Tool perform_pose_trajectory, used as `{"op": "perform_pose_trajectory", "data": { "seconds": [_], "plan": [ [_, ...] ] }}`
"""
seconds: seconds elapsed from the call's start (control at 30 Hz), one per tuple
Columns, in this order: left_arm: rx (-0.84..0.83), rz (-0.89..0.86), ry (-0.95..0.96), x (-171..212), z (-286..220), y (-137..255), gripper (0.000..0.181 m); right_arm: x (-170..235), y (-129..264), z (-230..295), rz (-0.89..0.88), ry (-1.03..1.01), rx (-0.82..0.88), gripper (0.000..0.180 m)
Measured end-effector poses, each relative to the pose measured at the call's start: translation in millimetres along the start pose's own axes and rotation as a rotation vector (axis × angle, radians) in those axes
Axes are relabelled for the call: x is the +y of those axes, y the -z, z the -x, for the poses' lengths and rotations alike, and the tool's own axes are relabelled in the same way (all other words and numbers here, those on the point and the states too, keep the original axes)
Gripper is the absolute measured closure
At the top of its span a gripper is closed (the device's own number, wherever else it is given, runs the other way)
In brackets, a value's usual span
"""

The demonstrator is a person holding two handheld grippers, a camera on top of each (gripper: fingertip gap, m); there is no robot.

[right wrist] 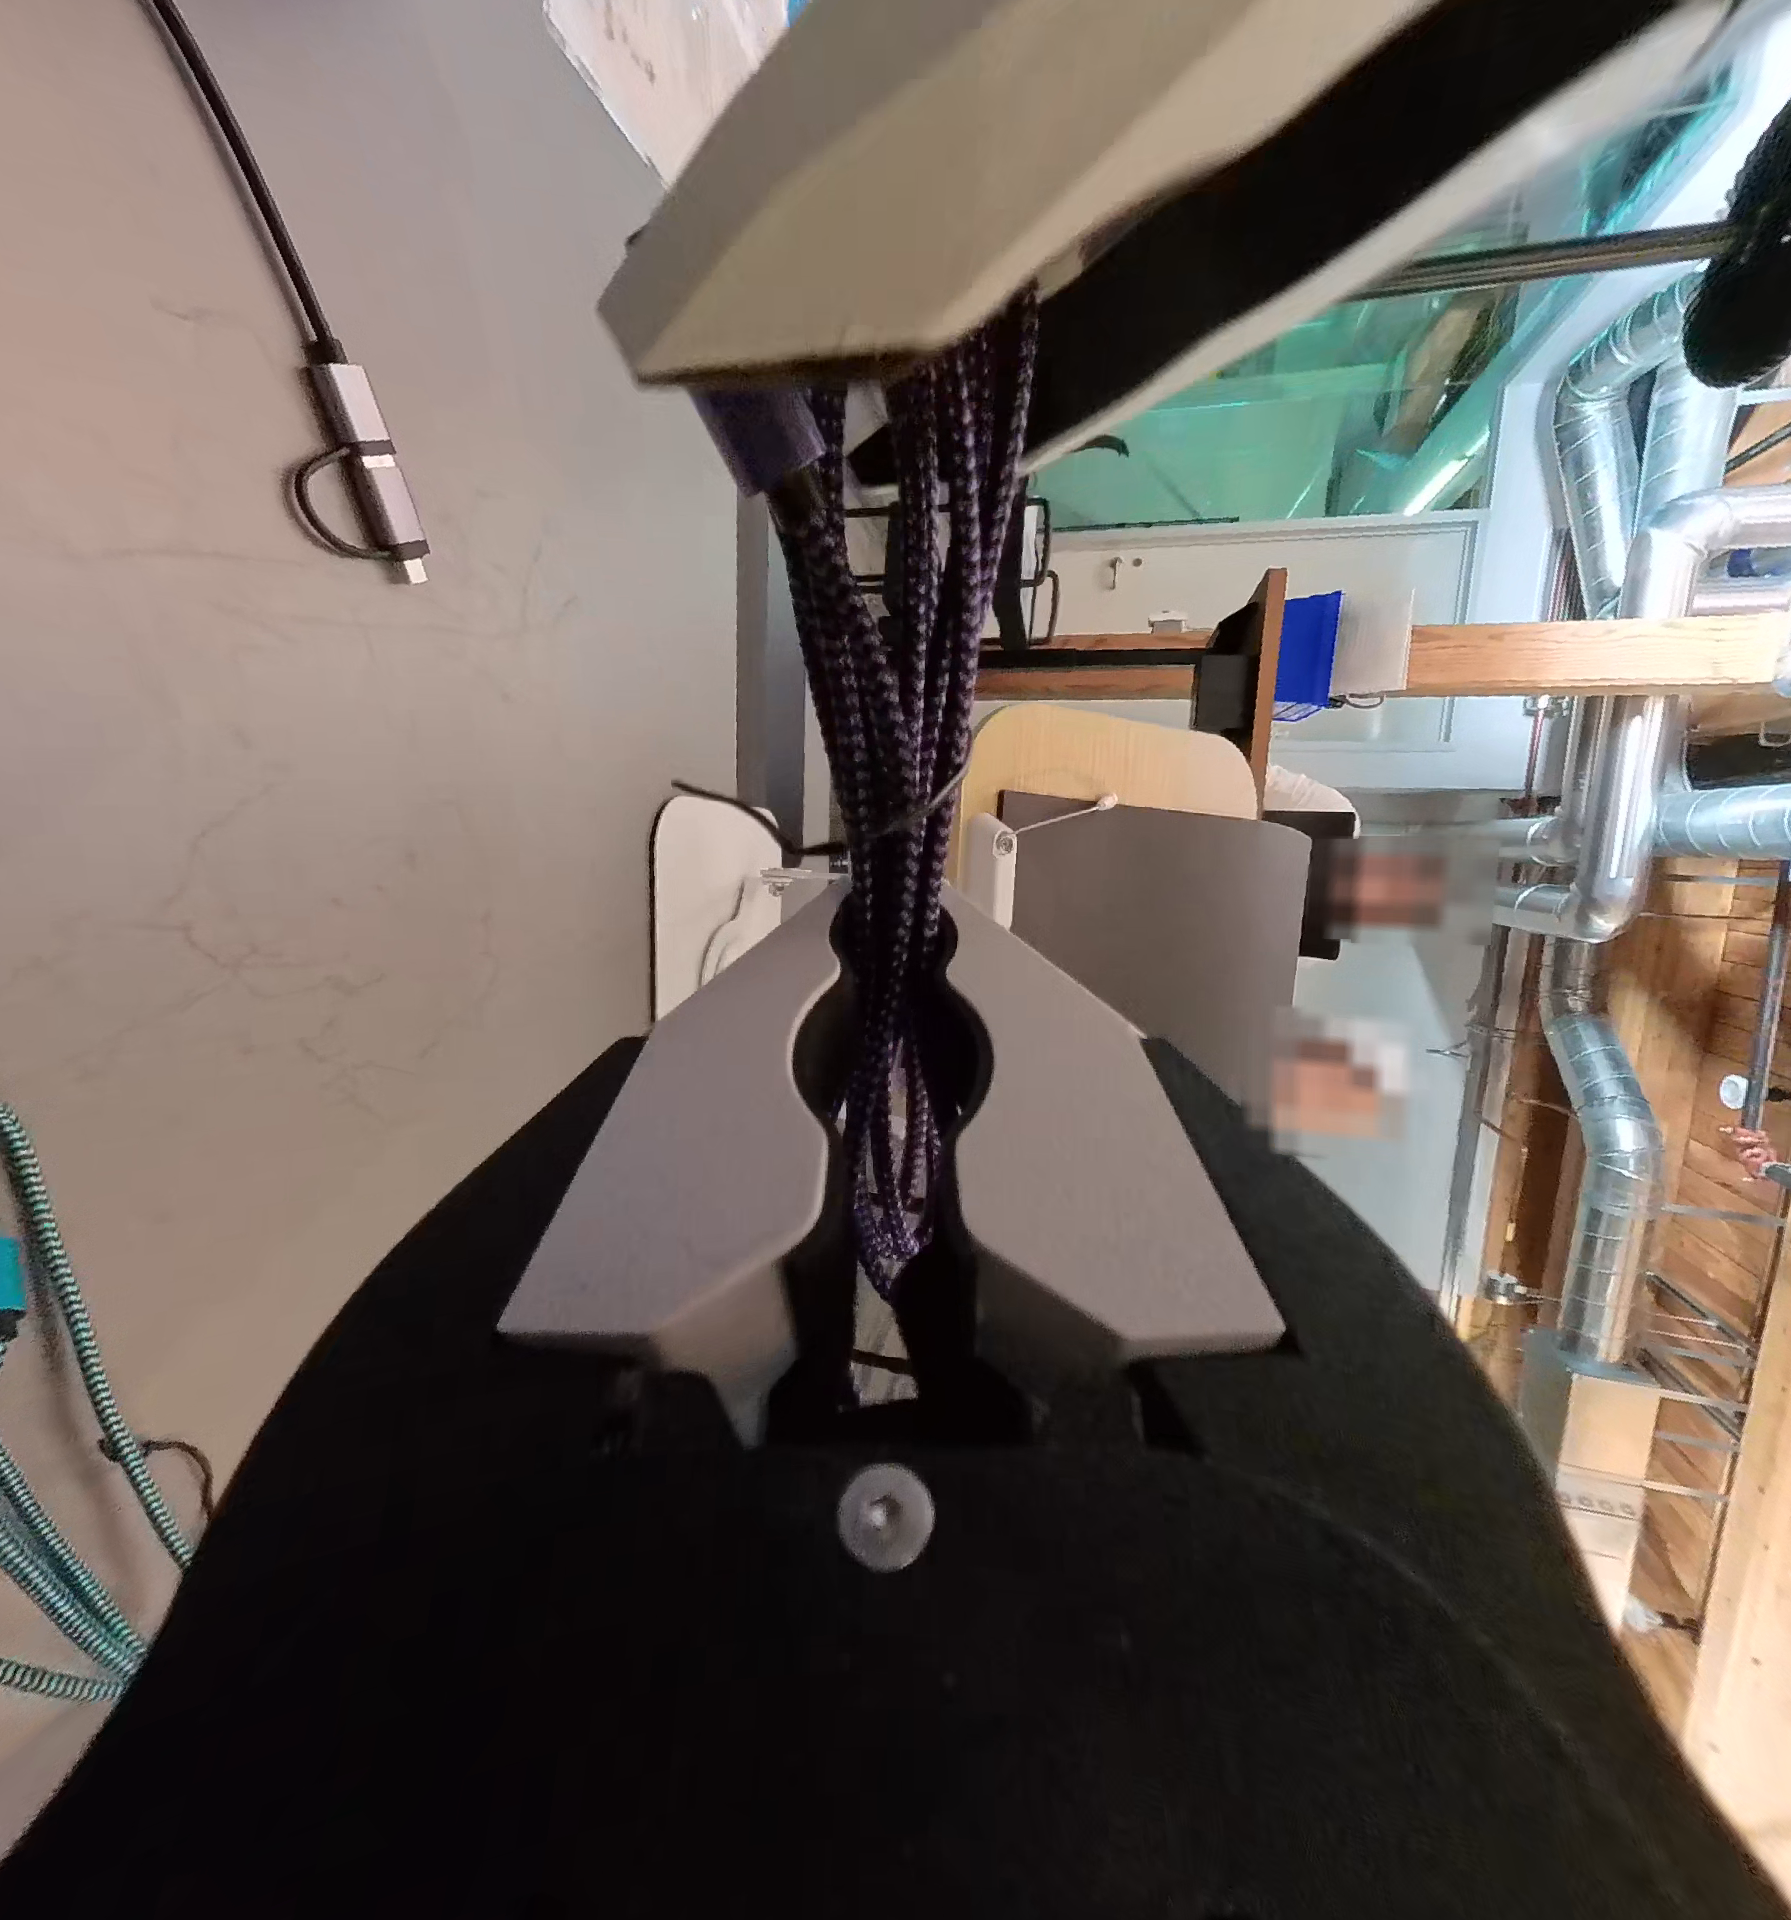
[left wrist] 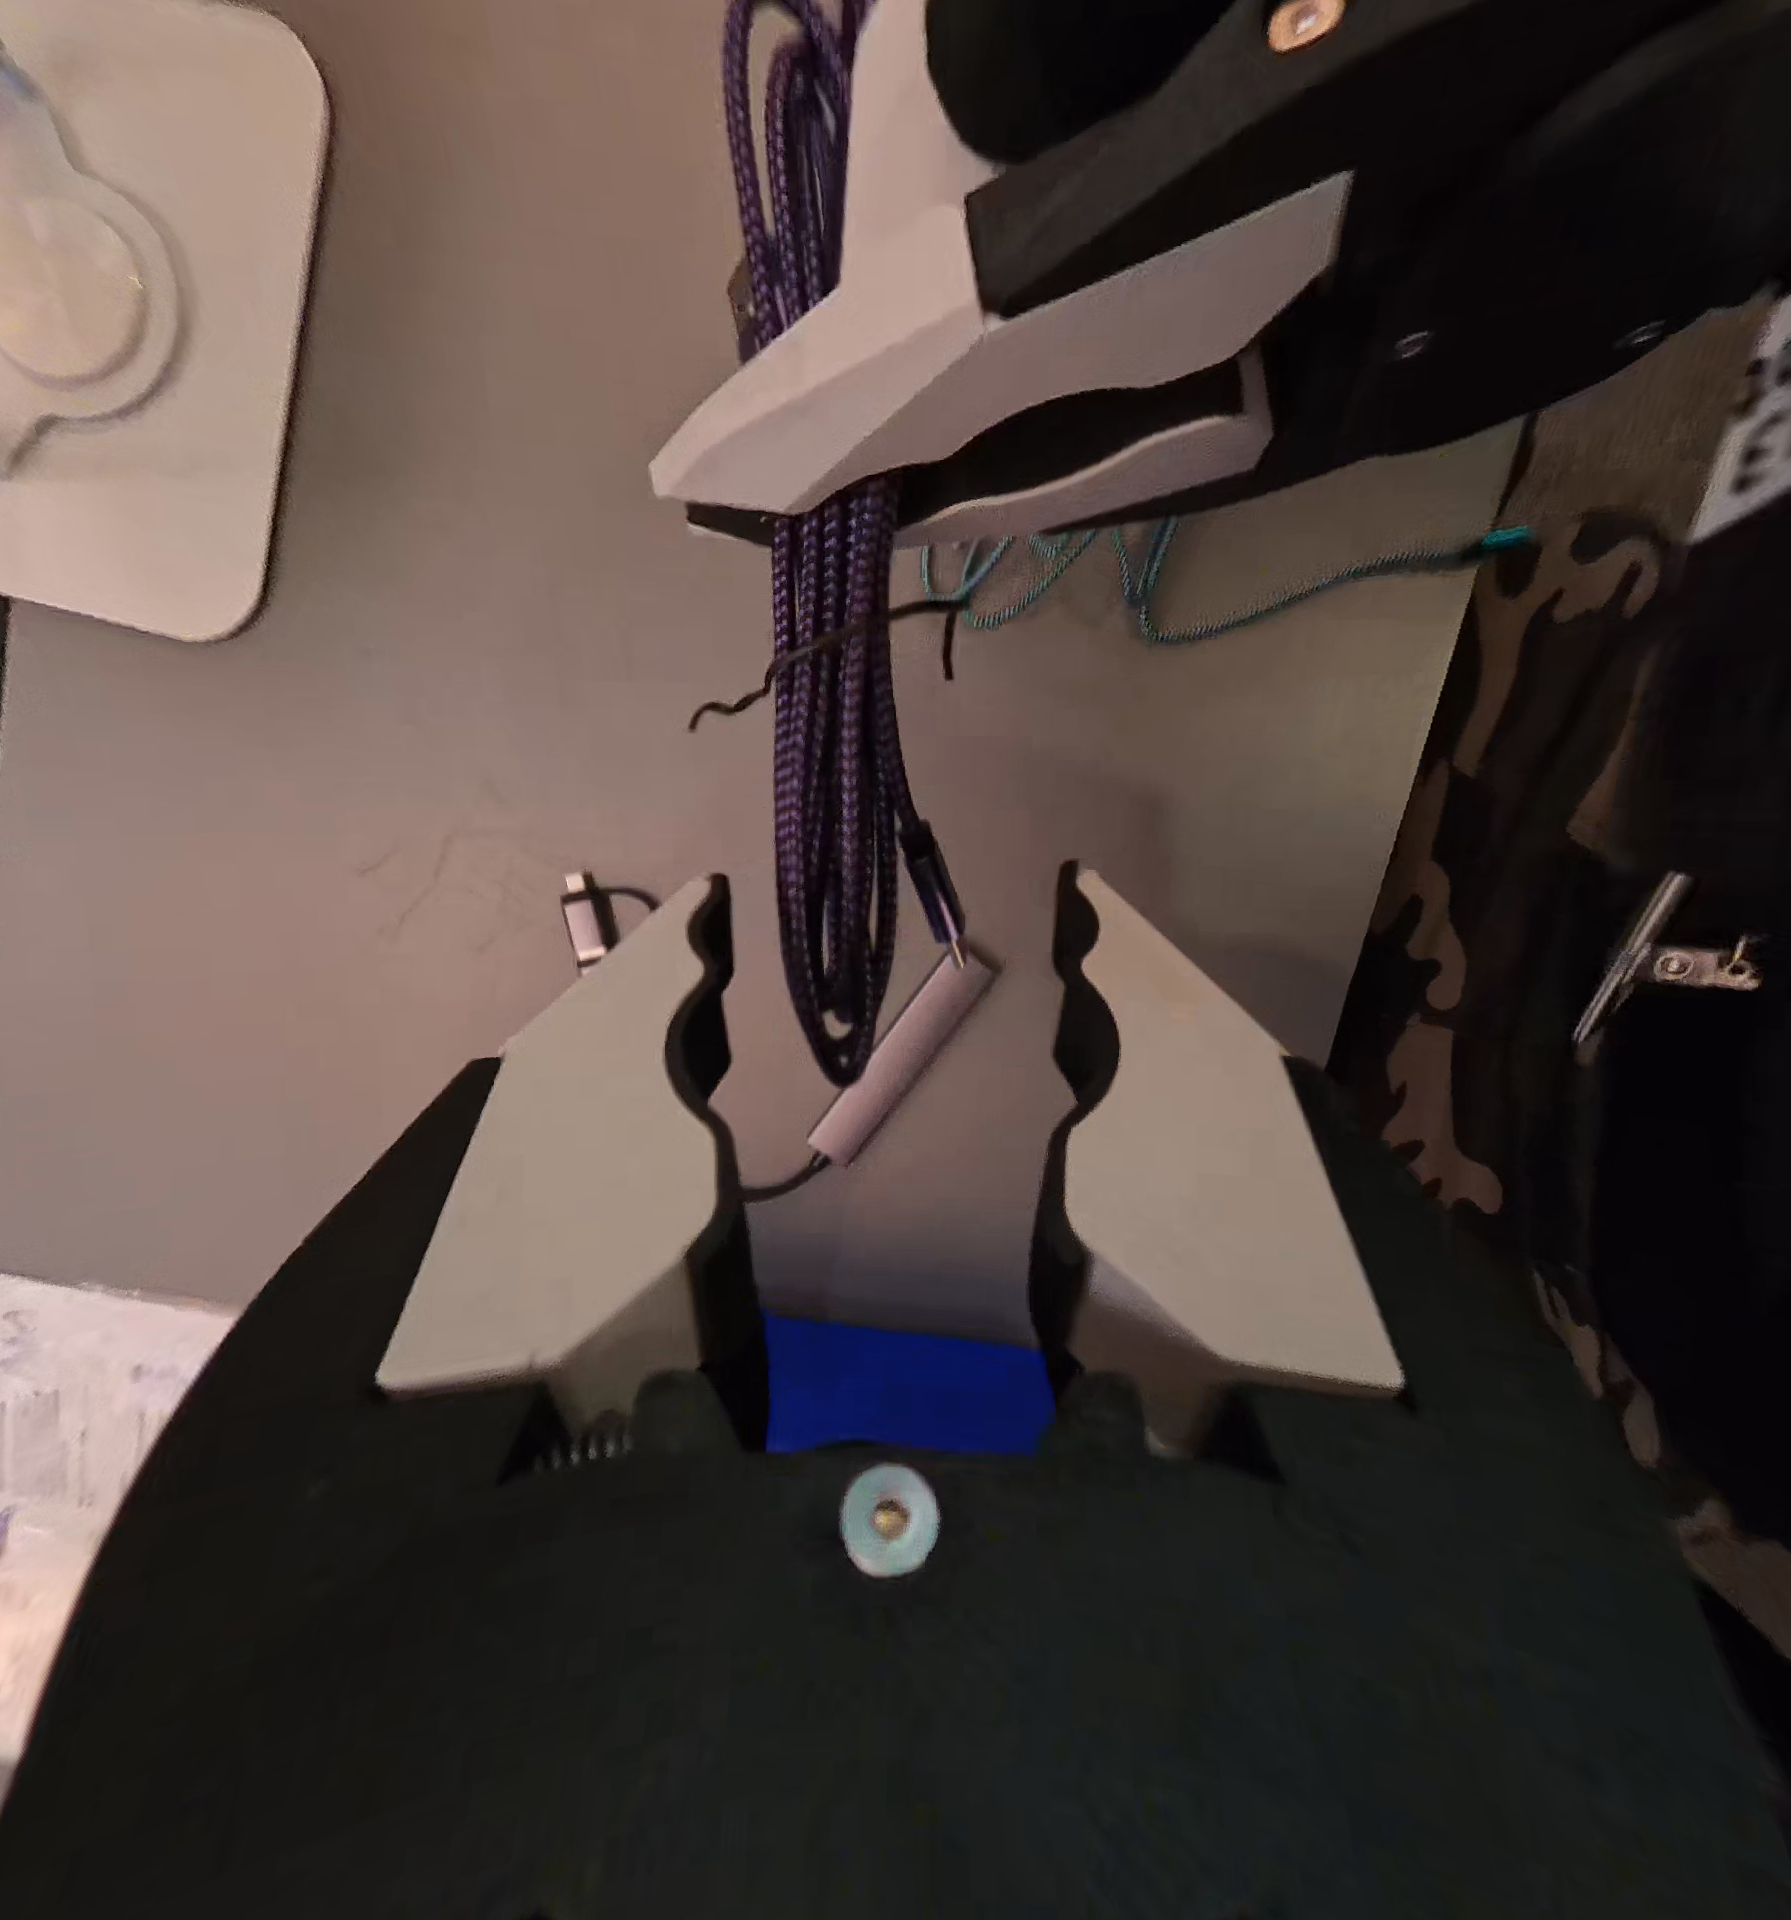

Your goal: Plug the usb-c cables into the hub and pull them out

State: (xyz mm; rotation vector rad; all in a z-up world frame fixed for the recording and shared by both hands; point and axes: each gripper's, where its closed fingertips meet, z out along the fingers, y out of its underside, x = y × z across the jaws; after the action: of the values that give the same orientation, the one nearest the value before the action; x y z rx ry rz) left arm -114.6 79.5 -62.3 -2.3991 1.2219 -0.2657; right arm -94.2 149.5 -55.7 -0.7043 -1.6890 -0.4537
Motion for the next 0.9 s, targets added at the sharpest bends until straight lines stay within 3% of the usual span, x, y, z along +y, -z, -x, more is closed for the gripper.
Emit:
{"op": "perform_pose_trajectory", "data": {
  "seconds": [0.23, 0.4, 0.47, 0.63, 0.8, 0.9],
  "plan": [
    [-0.086, -0.581, 0.153, -25.7, 9.9, 26.2, 0.075, 9.7, 0.3, -10.5, 0.015, -0.046, -0.003, 0.177],
    [-0.16, -0.994, 0.283, -30.5, 20.2, 26.8, 0.068, 10.3, 1.8, -19.6, 0.007, -0.079, -0.006, 0.178],
    [-0.194, -1.062, 0.327, -27.5, 27.0, 19.2, 0.065, 9.9, 3.1, -24.4, 0.002, -0.103, -0.005, 0.177],
    [-0.076, -1.134, 0.386, -35.7, 18.9, -19.0, 0.055, 7.6, 6.6, -33.8, -0.006, -0.131, -0.012, 0.178],
    [-0.076, -1.364, 0.337, -61.4, 20.2, 6.0, 0.044, 1.6, 9.9, -41.6, -0.022, -0.146, -0.011, 0.178],
    [-0.06, -1.484, 0.287, -71.7, 17.7, 25.0, 0.056, 0.1, 10.1, -43.5, -0.031, -0.167, -0.019, 0.178]
  ]
}}
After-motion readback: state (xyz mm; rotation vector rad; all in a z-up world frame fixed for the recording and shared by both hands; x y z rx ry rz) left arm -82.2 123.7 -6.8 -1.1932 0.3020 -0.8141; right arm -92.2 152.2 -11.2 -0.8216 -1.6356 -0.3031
